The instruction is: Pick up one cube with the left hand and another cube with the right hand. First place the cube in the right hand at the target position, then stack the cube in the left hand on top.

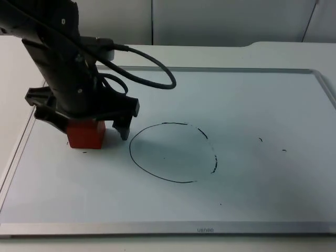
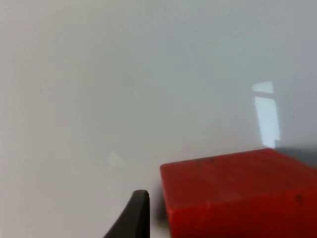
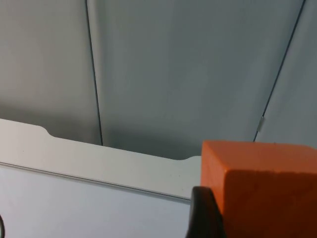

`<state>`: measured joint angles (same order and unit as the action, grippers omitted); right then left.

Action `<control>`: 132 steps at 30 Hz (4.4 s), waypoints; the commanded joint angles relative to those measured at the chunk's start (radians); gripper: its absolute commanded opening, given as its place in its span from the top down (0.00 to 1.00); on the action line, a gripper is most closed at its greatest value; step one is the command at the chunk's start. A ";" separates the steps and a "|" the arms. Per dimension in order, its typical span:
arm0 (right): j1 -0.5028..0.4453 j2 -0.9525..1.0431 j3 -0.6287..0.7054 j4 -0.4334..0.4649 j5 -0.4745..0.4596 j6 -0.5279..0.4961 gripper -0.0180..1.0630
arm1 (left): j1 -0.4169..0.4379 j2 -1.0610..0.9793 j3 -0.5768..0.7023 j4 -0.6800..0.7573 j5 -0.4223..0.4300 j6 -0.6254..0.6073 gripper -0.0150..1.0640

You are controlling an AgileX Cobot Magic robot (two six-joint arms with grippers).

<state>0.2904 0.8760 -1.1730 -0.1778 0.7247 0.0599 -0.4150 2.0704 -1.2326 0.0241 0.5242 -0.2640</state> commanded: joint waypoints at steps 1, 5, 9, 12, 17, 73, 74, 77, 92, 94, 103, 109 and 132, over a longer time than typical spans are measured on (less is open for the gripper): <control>0.001 -0.003 -0.005 -0.001 -0.016 -0.007 0.99 | 0.001 0.011 -0.003 0.001 0.005 -0.009 0.16; 0.001 -0.003 -0.005 -0.001 -0.016 -0.009 0.99 | 0.001 0.013 -0.003 0.001 -0.006 -0.009 0.36; 0.001 -0.003 -0.005 -0.001 -0.016 -0.011 0.99 | 0.001 0.013 -0.003 0.001 -0.008 -0.009 0.65; 0.001 -0.003 -0.005 -0.001 -0.016 -0.011 0.99 | 0.001 0.011 -0.003 0.001 0.003 -0.028 0.85; 0.001 -0.001 -0.005 -0.001 0.003 -0.011 0.99 | 0.001 -0.026 -0.003 0.001 0.047 -0.001 0.99; 0.378 1.170 -0.215 0.201 -0.056 0.020 0.99 | -0.361 -0.934 0.247 -0.014 0.432 0.185 0.99; 0.381 1.174 -0.216 0.198 -0.061 0.020 0.99 | -0.361 -0.934 0.247 -0.014 0.432 0.185 0.99; 0.381 1.187 -0.217 0.198 -0.074 0.020 0.99 | -0.361 -0.934 0.247 -0.014 0.428 0.185 0.99; 0.395 1.209 -0.217 0.152 -0.115 0.049 0.99 | -0.361 -0.934 0.247 -0.014 0.404 0.185 0.99; 0.414 1.213 -0.217 0.087 -0.122 0.103 0.99 | -0.361 -0.934 0.247 -0.014 0.404 0.185 0.99; 0.420 1.213 -0.217 0.040 -0.139 0.165 0.99 | -0.361 -0.934 0.247 -0.016 0.404 0.185 0.99; 0.420 1.213 -0.217 0.042 -0.157 0.165 0.99 | -0.361 -0.934 0.247 -0.016 0.404 0.185 0.99; 0.420 1.257 -0.217 0.051 -0.158 0.165 0.94 | -0.361 -0.934 0.247 -0.018 0.408 0.185 0.99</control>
<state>0.7081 2.1298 -1.3822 -0.1283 0.5722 0.2237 -0.7680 1.1426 -0.9889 0.0169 0.9438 -0.0773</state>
